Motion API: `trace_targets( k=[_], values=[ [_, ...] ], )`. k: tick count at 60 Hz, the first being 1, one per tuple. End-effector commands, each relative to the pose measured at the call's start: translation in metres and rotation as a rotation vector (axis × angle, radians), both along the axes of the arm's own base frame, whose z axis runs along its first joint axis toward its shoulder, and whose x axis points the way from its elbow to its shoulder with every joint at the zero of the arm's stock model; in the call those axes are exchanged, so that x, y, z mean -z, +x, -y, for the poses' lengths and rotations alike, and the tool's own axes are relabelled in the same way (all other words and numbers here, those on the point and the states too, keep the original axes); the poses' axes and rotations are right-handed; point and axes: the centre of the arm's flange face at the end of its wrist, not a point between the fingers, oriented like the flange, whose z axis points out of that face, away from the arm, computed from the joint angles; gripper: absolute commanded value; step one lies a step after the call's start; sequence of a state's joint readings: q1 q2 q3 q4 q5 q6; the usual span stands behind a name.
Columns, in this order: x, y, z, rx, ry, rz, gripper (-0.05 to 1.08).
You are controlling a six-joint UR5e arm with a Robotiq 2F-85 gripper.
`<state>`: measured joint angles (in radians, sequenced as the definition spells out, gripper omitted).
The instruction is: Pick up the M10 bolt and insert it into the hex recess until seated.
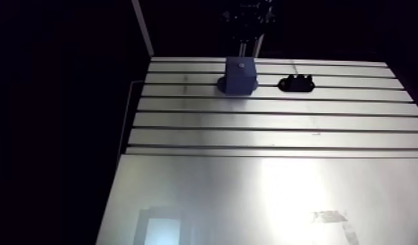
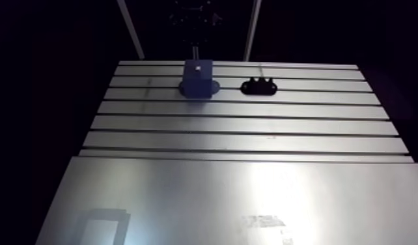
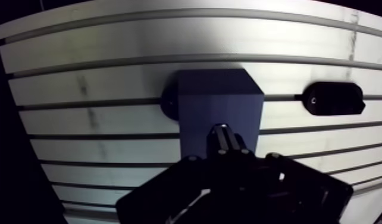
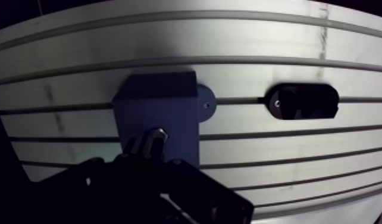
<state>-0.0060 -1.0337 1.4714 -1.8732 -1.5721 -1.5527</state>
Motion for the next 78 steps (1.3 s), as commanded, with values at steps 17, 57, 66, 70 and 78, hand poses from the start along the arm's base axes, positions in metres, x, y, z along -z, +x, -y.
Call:
trace_targets(
  k=[17,57,66,70,78],
  values=[
    [0.006,0.002,-0.002,-0.025,0.000,0.017,1.08],
    [0.019,0.005,-0.001,-0.046,-0.004,0.044,1.08],
    [0.017,0.004,-0.001,-0.046,-0.004,0.041,1.08],
    [0.017,0.004,-0.001,-0.046,-0.004,0.041,1.08],
    [0.017,0.004,-0.001,-0.046,-0.003,0.041,1.08]
  ],
)
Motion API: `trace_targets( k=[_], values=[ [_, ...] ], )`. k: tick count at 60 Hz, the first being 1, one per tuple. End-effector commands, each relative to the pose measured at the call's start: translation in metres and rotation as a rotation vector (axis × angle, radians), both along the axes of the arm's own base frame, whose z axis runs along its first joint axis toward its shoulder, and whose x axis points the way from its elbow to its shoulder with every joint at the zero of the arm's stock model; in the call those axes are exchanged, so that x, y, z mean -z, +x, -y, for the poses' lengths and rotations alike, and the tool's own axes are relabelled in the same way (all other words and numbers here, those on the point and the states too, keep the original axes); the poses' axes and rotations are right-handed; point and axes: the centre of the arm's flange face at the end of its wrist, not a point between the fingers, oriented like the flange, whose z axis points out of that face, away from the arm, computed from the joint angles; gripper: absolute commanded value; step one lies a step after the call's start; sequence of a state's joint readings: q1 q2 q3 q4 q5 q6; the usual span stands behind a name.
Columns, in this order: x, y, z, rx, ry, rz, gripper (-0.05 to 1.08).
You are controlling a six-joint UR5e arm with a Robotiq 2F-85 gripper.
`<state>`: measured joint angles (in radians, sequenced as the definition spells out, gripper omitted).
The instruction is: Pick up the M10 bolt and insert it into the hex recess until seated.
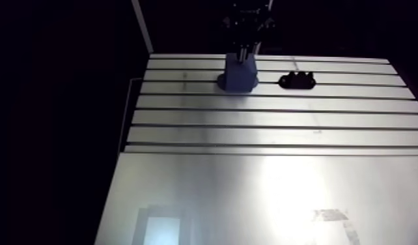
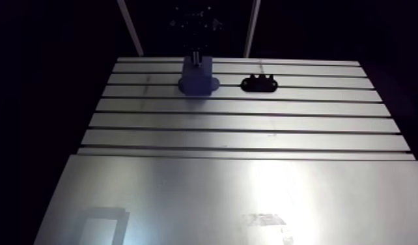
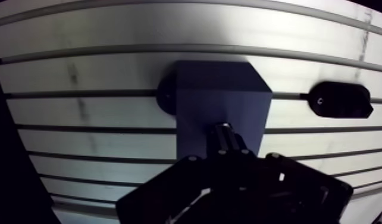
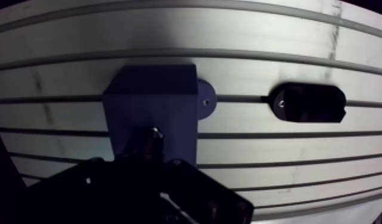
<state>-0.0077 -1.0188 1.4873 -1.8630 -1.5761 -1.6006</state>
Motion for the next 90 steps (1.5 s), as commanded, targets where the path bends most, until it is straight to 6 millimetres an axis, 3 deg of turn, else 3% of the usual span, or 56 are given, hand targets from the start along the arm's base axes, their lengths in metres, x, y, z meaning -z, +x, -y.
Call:
trace_targets(
  k=[1,90],
  values=[
    [-0.0003,0.0000,0.0000,0.000,0.000,-0.001,1.08],
    [0.0065,0.0020,-0.0011,0.000,0.001,0.012,1.08]
  ],
)
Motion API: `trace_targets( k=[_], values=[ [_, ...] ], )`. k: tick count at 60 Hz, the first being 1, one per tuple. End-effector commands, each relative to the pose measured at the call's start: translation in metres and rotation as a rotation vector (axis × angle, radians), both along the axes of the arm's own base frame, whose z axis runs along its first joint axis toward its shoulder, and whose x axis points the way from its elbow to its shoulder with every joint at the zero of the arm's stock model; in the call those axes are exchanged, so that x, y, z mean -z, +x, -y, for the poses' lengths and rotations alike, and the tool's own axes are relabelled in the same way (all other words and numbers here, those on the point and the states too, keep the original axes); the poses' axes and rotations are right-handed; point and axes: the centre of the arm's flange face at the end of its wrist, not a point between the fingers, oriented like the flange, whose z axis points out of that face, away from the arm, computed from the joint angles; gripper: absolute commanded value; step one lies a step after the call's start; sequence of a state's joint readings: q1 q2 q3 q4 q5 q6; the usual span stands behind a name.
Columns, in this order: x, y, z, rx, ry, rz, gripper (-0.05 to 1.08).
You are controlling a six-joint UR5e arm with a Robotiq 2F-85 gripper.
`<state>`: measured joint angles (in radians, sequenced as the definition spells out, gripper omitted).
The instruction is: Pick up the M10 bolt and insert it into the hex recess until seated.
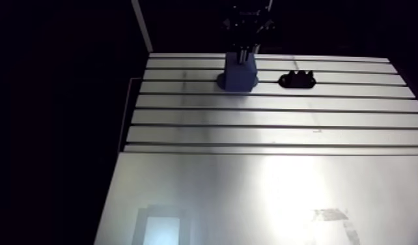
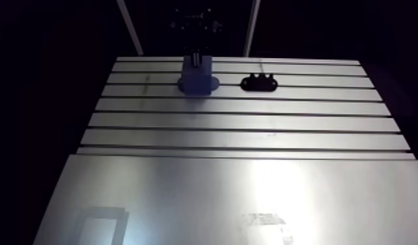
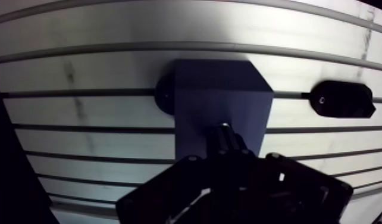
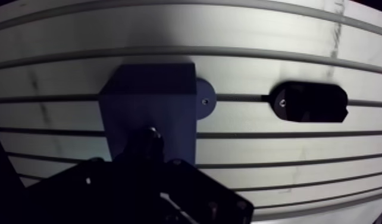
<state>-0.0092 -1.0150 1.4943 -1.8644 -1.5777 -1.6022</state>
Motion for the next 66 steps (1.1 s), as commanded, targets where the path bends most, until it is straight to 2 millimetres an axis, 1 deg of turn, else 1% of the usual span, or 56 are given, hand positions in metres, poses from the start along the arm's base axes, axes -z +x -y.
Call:
trace_targets(
  k=[1,21,34,40,66],
  values=[
    [0.001,0.001,0.000,0.000,0.000,0.002,1.08],
    [-0.002,-0.001,-0.001,0.002,-0.001,-0.004,1.08],
    [-0.007,-0.002,-0.002,0.003,-0.001,-0.013,1.08],
    [-0.013,-0.003,-0.002,0.003,-0.001,-0.022,1.08],
    [-0.018,-0.001,-0.001,0.000,0.000,-0.013,1.08]
  ],
)
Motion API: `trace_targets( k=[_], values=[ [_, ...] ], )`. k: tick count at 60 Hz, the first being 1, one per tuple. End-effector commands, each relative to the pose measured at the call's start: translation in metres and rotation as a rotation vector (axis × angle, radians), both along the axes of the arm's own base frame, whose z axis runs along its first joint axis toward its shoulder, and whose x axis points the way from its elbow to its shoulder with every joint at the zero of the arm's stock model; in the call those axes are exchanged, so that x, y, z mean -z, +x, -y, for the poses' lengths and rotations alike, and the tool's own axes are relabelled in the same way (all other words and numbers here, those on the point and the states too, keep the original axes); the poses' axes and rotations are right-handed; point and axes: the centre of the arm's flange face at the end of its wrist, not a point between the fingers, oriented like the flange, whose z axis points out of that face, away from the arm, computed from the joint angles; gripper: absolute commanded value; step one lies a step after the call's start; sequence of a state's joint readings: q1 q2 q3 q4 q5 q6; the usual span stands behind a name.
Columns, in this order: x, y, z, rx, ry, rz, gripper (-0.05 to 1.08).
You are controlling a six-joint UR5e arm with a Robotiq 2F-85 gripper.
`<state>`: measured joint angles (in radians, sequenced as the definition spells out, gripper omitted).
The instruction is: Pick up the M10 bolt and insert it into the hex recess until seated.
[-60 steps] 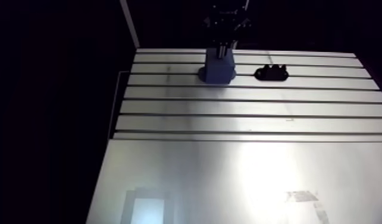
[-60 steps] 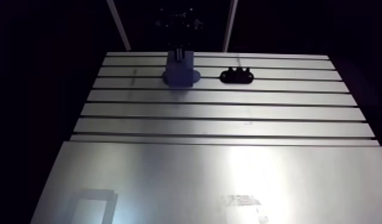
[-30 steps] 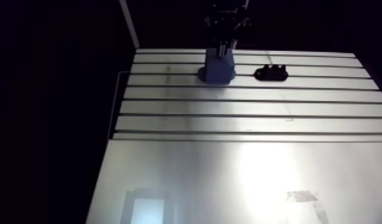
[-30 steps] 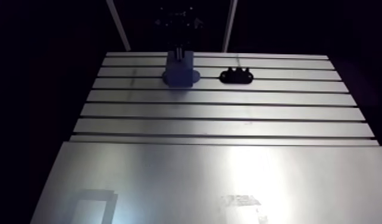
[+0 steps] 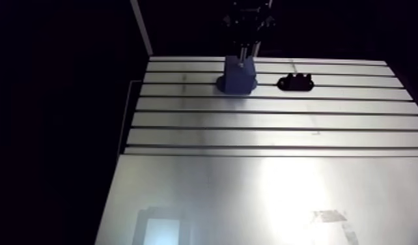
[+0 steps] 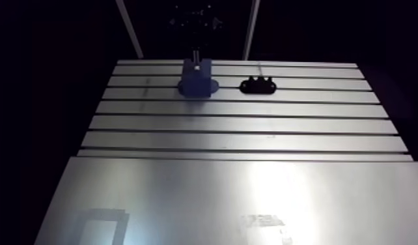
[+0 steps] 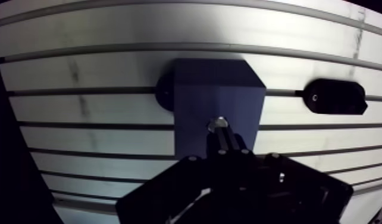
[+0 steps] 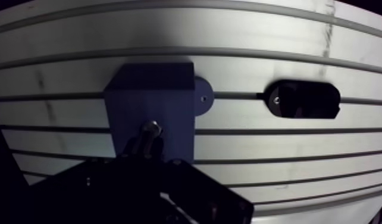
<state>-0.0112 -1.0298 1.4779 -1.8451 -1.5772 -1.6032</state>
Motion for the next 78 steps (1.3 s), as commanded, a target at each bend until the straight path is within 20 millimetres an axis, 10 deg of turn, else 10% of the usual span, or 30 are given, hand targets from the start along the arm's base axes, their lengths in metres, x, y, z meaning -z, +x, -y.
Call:
trace_targets(
  k=[1,20,48,50,52,53,54,56,67,78],
  values=[
    [-0.004,0.001,0.000,-0.001,-0.001,-0.002,1.08],
    [-0.014,0.003,0.001,-0.012,-0.004,-0.013,1.08],
    [-0.118,0.041,0.000,-0.027,-0.003,-0.117,1.07],
    [-0.127,0.044,-0.002,-0.024,-0.002,-0.131,0.99],
    [-0.142,0.049,-0.009,-0.014,-0.001,-0.141,0.40],
    [-0.142,0.049,-0.009,-0.014,-0.001,-0.141,0.40],
    [-0.147,0.052,-0.012,-0.009,0.000,-0.131,0.09],
    [-0.148,0.055,-0.012,-0.009,0.000,-0.117,0.01],
    [-0.160,0.058,-0.011,-0.017,-0.004,-0.126,0.00],
    [-0.226,0.079,-0.008,-0.022,-0.002,-0.220,0.00]
  ],
)
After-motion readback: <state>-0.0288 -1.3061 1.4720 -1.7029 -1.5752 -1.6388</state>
